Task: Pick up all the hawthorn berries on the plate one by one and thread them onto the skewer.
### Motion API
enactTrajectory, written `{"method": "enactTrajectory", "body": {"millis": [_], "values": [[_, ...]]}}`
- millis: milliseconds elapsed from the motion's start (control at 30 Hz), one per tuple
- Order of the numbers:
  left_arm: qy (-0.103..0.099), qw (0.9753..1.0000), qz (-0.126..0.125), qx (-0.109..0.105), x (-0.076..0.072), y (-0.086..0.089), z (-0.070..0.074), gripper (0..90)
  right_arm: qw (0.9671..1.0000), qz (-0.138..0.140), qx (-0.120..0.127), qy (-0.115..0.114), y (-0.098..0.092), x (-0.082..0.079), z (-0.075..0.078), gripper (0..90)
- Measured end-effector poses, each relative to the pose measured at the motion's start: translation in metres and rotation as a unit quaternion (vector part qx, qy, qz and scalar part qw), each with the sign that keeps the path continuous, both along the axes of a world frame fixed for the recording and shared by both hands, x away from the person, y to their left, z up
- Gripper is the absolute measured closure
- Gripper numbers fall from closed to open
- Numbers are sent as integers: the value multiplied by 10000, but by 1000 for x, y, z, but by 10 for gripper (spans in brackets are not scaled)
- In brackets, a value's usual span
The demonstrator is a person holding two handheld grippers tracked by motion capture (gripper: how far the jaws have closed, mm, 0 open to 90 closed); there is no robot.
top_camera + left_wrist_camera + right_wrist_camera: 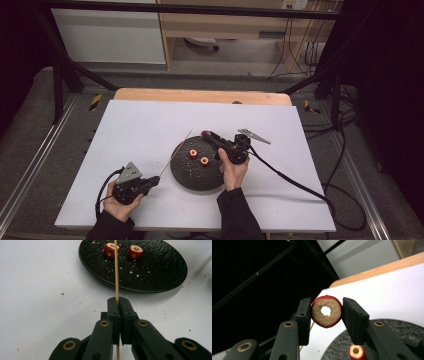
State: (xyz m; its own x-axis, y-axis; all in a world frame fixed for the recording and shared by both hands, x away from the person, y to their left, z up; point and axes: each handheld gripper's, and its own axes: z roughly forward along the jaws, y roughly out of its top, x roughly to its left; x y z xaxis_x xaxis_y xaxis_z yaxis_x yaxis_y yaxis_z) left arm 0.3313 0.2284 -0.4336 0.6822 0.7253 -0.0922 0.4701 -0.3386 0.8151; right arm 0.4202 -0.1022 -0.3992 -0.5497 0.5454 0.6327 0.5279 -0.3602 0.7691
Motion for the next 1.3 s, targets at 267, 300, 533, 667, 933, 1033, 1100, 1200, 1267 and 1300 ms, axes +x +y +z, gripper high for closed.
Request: {"method": "enactTrajectory", "body": {"millis": [267,300,533,667,933,1033,1100,1200,1267,1300], "values": [[-20,10000,7,-71,-2,-4,0,880,9984,-302,482,-34,4,2,-3,602],[-21,10000,3,-71,-3,-5,0,880,9980,-344,538,-42,4,2,-4,602],[-18,9998,-69,-158,-6,-10,-1,879,9940,-532,959,-31,8,5,-9,603],[-7,9998,-111,-189,-7,-14,-1,879,9926,-594,1056,-39,9,7,-11,603],[19,9995,-197,-251,-10,-20,-2,880,9889,-722,1300,-75,11,9,-15,603],[0,9994,-209,-284,-12,-23,-3,879,9875,-757,1380,-89,11,9,-15,603],[3,9993,-219,-304,-12,-24,-3,880,9867,-774,1429,-100,12,9,-16,603],[0,9992,-230,-328,-13,-26,-3,880,9857,-775,1491,-88,12,8,-17,603],[-3,9991,-230,-344,-14,-27,-3,880,9850,-777,1540,-80,13,8,-17,603],[3,9991,-232,-355,-14,-27,-3,880,9847,-777,1555,-80,13,8,-17,603]]}}
